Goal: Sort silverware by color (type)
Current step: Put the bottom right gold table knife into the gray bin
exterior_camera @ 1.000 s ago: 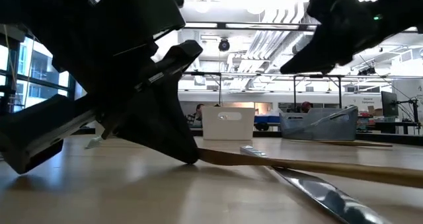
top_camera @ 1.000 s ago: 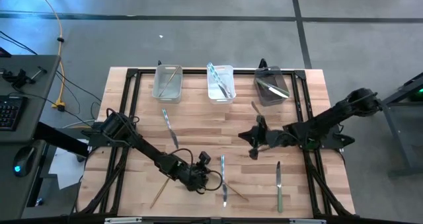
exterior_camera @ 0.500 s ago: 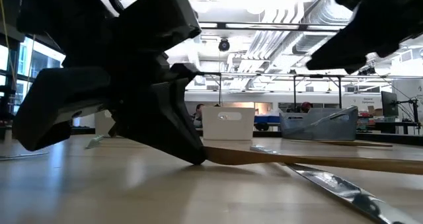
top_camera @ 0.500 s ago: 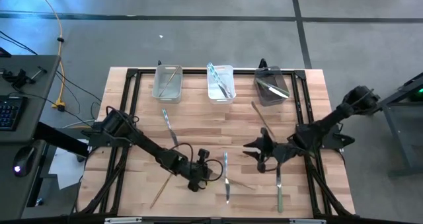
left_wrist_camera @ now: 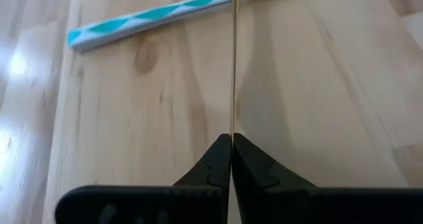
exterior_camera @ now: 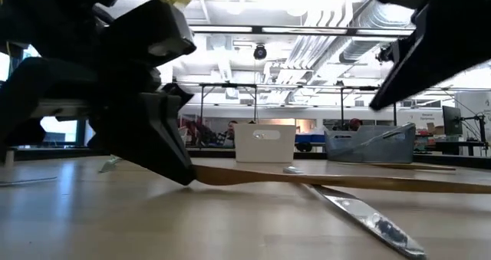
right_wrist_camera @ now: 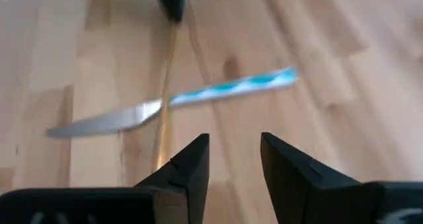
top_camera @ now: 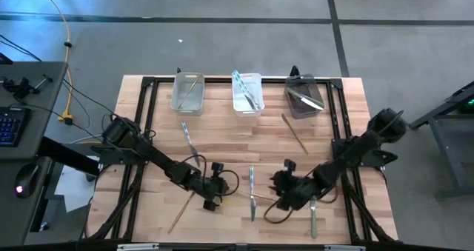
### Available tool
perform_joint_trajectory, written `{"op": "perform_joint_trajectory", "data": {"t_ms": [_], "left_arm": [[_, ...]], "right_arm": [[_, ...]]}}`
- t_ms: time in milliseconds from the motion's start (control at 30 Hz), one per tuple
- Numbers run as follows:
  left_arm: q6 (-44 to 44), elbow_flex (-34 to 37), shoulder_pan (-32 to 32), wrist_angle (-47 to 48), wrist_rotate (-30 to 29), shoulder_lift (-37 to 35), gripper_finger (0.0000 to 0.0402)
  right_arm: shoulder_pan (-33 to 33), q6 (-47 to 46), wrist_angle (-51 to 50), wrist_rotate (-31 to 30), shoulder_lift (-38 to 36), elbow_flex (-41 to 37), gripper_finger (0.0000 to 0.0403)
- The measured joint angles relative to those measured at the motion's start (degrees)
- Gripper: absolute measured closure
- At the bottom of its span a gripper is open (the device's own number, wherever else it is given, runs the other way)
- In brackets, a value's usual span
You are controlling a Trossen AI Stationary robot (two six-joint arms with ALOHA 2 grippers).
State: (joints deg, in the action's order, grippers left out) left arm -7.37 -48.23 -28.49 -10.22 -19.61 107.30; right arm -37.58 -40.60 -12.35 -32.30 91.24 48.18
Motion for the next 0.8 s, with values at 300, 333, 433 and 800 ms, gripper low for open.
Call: {"op": "perform_joint_trajectory", "data": {"t_ms": [300, 333, 433, 800], "left_arm": [[-3.11, 1.78, 0.00, -2.03, -1.61, -0.34, 0.0401], [-3.07, 1.78, -0.02, -2.03, -1.67, -0.34, 0.0401], [-3.07, 1.80, -0.02, -2.65, -1.67, -0.34, 0.0401], [-3.05, 1.75, -0.07, -2.62, -1.69, -0.41, 0.0401]], "right_arm": [[0.02, -4.86, -10.81, 8.18, 14.24, 14.49, 0.0240], [0.02, -5.48, -13.30, 8.31, 15.37, 15.86, 0.0239], [0.02, -7.25, -19.90, 7.76, 17.94, 19.23, 0.0238], [0.02, -9.10, -22.96, 10.32, 19.67, 18.88, 0.0285]]}}
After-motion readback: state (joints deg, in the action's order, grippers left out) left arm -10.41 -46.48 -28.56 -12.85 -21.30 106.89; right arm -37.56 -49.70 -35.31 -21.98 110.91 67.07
